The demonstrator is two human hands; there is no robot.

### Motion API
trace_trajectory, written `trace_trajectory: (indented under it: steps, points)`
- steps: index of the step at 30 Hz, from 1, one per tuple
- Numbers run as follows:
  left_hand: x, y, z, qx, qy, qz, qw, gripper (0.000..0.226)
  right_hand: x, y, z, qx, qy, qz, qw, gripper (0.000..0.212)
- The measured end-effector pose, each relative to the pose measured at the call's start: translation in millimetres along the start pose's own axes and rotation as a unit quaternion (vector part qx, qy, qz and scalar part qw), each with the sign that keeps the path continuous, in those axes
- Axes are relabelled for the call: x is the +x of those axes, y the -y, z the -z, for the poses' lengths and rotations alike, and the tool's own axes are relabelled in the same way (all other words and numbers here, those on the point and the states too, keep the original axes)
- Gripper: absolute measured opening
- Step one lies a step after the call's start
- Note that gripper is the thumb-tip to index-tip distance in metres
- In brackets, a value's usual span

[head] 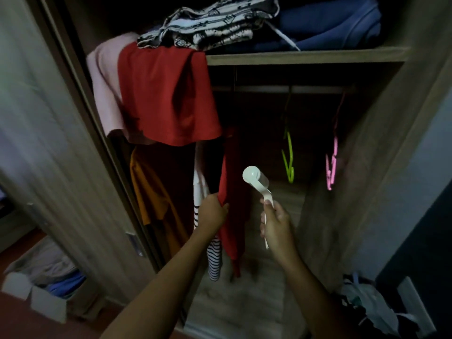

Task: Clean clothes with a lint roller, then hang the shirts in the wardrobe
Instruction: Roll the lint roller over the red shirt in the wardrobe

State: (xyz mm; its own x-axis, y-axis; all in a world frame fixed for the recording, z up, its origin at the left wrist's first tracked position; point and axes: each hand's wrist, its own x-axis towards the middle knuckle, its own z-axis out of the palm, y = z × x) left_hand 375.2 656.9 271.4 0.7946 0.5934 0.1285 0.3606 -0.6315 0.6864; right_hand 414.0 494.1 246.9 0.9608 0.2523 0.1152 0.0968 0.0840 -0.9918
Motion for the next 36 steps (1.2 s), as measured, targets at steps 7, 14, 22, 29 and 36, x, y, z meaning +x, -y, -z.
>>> trace_trajectory:
  steps: [7, 14, 22, 29, 36]
  points:
    - [-32, 33, 37, -0.328, -0.022, 0.088, 0.94, 0.016, 15, 4, -20, -0.062, 0.138, 0.079, 0.985, 0.029]
    - [-39, 33, 88, -0.416, -0.069, 0.086, 0.902, 0.024, 50, 27, -61, -0.077, 0.182, 0.149, 0.969, 0.031]
    - [-35, 43, 117, -0.405, -0.051, 0.098, 0.907, 0.025, 6, -90, -57, -0.154, 0.295, 0.122, 0.935, 0.017]
    - [-37, 39, 117, -0.404, -0.048, 0.113, 0.906, 0.023, 43, -45, -66, -0.127, 0.256, 0.156, 0.946, 0.013]
    - [-38, 36, 124, -0.386, -0.052, 0.107, 0.915, 0.018, 96, 24, -69, 0.011, 0.129, 0.148, 0.98, 0.041]
